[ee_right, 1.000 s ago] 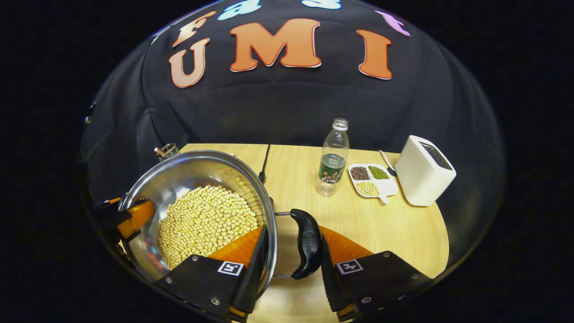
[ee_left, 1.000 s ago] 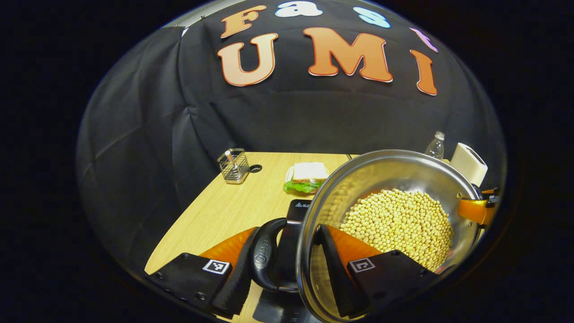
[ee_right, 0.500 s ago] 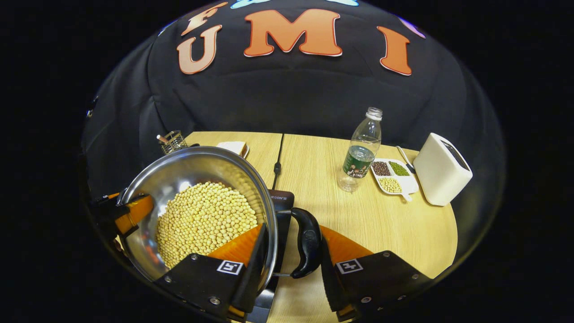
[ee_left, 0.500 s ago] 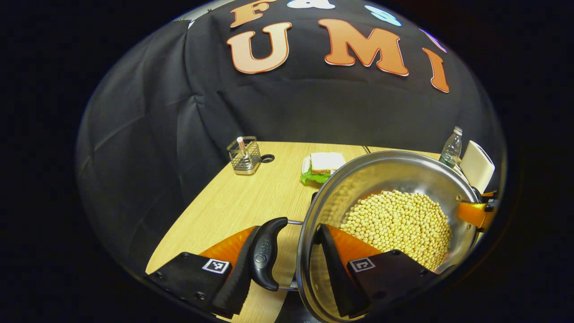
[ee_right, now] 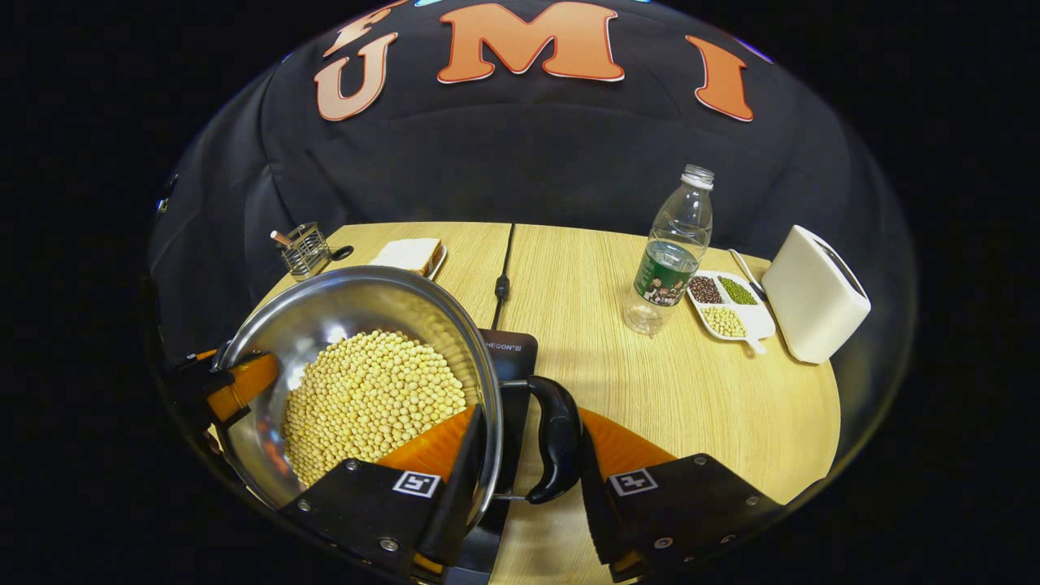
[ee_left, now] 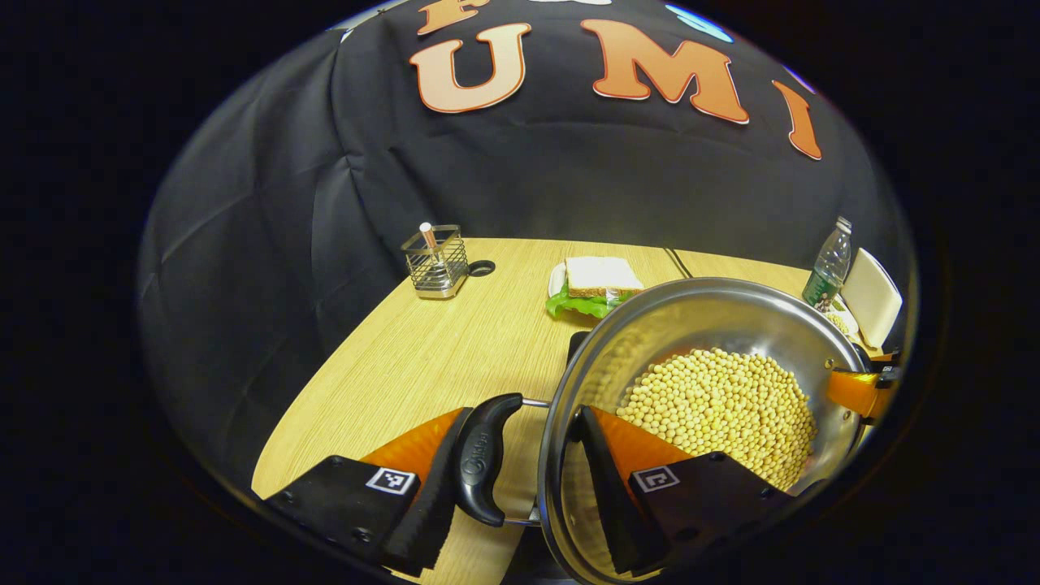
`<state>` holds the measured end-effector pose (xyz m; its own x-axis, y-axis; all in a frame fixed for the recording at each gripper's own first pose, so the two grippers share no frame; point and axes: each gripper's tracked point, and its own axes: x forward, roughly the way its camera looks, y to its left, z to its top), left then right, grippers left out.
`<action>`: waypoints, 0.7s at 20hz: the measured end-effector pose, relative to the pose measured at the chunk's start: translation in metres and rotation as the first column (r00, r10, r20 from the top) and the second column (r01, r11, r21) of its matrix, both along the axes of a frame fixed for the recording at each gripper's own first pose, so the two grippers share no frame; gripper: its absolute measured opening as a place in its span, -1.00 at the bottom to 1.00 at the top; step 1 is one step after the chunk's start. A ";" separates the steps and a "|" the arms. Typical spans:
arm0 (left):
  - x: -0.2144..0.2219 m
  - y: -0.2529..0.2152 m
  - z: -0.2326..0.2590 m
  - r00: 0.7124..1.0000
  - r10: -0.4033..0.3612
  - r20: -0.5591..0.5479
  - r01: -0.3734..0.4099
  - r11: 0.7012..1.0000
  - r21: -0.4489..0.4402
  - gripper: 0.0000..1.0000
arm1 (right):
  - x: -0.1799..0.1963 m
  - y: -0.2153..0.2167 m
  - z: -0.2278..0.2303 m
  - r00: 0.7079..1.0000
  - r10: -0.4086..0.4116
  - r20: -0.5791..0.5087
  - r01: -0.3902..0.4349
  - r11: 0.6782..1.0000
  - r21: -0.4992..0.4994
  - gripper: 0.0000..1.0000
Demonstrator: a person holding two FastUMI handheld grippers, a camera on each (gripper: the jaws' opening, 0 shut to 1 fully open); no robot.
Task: First push the handle of the pot to place it horizontally, then grasp the pot with both hands and set it on the induction cooktop.
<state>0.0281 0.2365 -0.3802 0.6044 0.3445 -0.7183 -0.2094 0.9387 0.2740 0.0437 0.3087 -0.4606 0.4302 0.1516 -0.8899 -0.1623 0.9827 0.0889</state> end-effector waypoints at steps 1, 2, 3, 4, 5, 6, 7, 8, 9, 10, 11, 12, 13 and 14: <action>-0.001 0.000 -0.002 1.000 -0.004 -0.005 0.004 1.000 -0.004 0.64 | 0.000 0.000 -0.001 1.000 -0.003 0.000 0.003 1.000 0.005 0.22; -0.002 -0.001 -0.003 1.000 -0.004 -0.009 0.004 1.000 -0.006 0.65 | -0.003 0.001 -0.001 1.000 -0.003 -0.011 0.003 1.000 0.011 0.23; 0.001 -0.002 -0.002 1.000 -0.010 0.011 0.010 1.000 -0.004 0.68 | -0.002 0.002 -0.001 1.000 -0.005 -0.002 0.005 1.000 0.017 0.26; 0.000 -0.001 -0.003 1.000 -0.005 0.011 0.005 1.000 -0.005 0.72 | -0.002 0.003 0.001 1.000 0.004 0.001 -0.004 1.000 0.023 0.29; -0.001 -0.001 -0.002 1.000 -0.006 0.013 0.006 1.000 -0.007 0.73 | 0.000 0.000 0.003 1.000 0.015 0.018 -0.015 1.000 0.027 0.32; 0.000 0.002 0.001 1.000 -0.006 0.014 0.006 1.000 0.009 0.77 | 0.003 -0.002 0.011 0.999 0.027 0.048 -0.028 0.999 0.028 0.40; 0.000 0.006 0.009 1.000 -0.016 0.024 0.015 1.000 0.024 0.77 | 0.016 -0.015 0.019 0.996 0.044 0.078 -0.045 0.999 0.014 0.43; 0.003 0.006 0.014 0.999 -0.024 0.039 0.023 0.999 0.025 0.87 | 0.015 -0.022 0.029 0.993 0.066 0.102 -0.065 0.998 -0.007 0.51; 0.003 0.006 0.023 0.998 -0.027 0.056 0.025 0.999 0.036 0.90 | 0.014 -0.030 0.039 0.988 0.086 0.131 -0.084 0.996 -0.018 0.58; 0.003 0.008 0.031 0.997 -0.023 0.076 0.019 0.998 0.052 0.92 | 0.015 -0.036 0.051 0.981 0.096 0.169 -0.093 0.995 -0.025 0.70; 0.007 0.008 0.044 0.993 -0.025 0.112 0.017 0.997 0.074 0.92 | 0.006 -0.034 0.069 0.971 0.103 0.217 -0.099 0.995 -0.032 0.72; 0.011 0.004 0.063 0.987 -0.032 0.158 0.017 0.996 0.091 0.93 | 0.008 -0.040 0.088 0.957 0.108 0.270 -0.102 0.994 -0.036 0.81; 0.013 0.000 0.082 0.981 -0.036 0.191 0.015 0.994 0.112 1.00 | 0.007 -0.049 0.109 0.940 0.115 0.323 -0.107 0.993 -0.041 0.84; 0.012 0.001 0.100 0.974 -0.026 0.226 -0.006 0.990 0.142 1.00 | 0.008 -0.058 0.126 0.922 0.119 0.368 -0.109 0.993 -0.048 0.88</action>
<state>0.0401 0.2374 -0.2805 0.7498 0.4254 -0.5068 -0.2722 0.8964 0.3498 0.0516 0.2512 -0.3344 0.7105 0.1983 -0.6752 -0.2902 0.9567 -0.0244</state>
